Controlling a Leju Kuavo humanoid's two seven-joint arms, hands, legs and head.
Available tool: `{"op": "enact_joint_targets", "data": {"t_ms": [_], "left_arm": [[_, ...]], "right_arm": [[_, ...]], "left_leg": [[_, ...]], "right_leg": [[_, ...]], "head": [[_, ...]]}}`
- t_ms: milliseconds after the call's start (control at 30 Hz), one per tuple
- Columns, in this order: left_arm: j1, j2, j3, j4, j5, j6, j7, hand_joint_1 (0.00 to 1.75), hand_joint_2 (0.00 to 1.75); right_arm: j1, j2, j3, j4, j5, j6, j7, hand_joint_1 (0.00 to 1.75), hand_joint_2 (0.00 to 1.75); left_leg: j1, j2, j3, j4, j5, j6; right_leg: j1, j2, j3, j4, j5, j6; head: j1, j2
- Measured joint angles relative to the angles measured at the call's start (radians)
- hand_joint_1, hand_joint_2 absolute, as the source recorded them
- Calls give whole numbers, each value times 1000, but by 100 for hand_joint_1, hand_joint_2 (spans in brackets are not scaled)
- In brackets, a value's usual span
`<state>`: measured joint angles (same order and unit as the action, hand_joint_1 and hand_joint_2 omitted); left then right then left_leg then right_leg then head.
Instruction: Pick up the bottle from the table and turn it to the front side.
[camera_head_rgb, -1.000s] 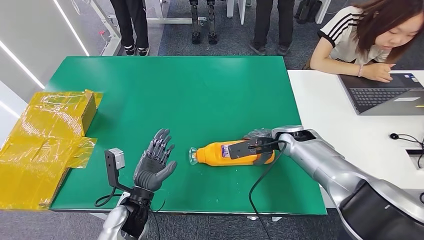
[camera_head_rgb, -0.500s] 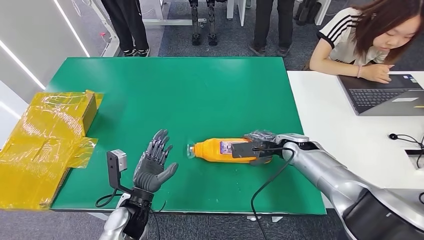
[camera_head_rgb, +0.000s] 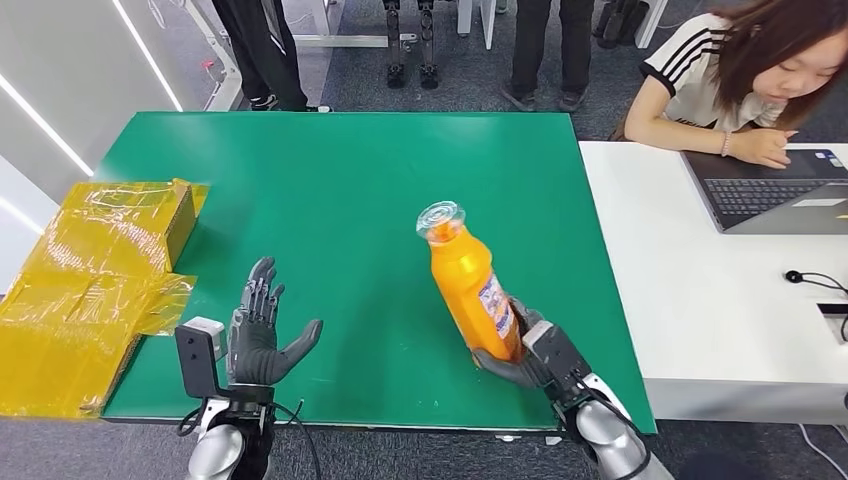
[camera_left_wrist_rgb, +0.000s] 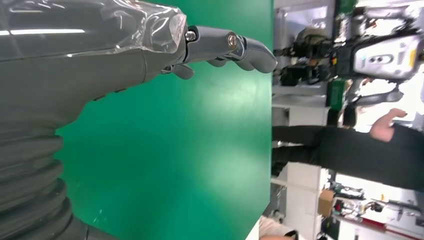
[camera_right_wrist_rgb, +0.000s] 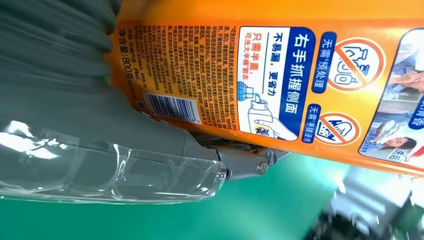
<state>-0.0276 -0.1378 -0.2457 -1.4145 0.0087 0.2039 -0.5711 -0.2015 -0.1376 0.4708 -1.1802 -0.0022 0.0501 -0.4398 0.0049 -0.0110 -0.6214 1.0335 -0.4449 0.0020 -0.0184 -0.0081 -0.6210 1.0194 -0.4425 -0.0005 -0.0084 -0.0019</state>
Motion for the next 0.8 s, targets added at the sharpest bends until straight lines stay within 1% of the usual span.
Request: {"op": "enact_joint_targets", "data": {"t_ms": [133,300,367,433,533,633,733,800], "left_arm": [[7,1,4,-21,-11,-6,0,0,175],[7,1,4,-27,-14,-12,2,0,175],[5,1,4,-27,-6,-39,11,0,175],[-11,1,2,-25,9,-93,27,0,175],[-87,-6,-16,-9,54,-207,64,0,175],[-201,-20,-60,22,121,-308,119,0,175],[-316,-31,-109,54,182,-353,174,0,175],[-377,-32,-125,71,230,-378,203,0,175]], "right_arm": [[73,34,-88,-95,18,4,0,175,175],[107,59,-136,-149,24,7,0,175,175],[110,69,-148,-156,30,18,1,175,175],[97,88,-154,-150,45,43,2,175,175],[21,139,-140,-86,74,74,-4,175,175],[-103,205,-95,30,86,78,-12,175,175],[-225,274,-34,145,103,67,-9,175,175],[-282,309,7,200,117,56,-2,175,175]], "left_leg": [[0,1,0,0,0,0],[0,1,0,0,0,0],[0,1,0,0,0,0],[0,2,0,0,0,0],[0,4,0,0,1,-1],[0,5,0,0,4,-1],[0,5,0,0,7,-2],[0,5,1,0,7,-3]], "right_leg": [[0,1,0,0,0,0],[0,0,0,0,0,0],[0,1,0,0,0,0],[0,2,0,0,0,0],[0,3,-1,0,2,-1],[0,3,-2,1,5,-2],[0,4,-2,2,6,-3],[0,4,-2,2,7,-3]], "head": [[0,0],[0,0],[0,0],[0,0],[0,0],[0,0],[0,0],[0,0]]}}
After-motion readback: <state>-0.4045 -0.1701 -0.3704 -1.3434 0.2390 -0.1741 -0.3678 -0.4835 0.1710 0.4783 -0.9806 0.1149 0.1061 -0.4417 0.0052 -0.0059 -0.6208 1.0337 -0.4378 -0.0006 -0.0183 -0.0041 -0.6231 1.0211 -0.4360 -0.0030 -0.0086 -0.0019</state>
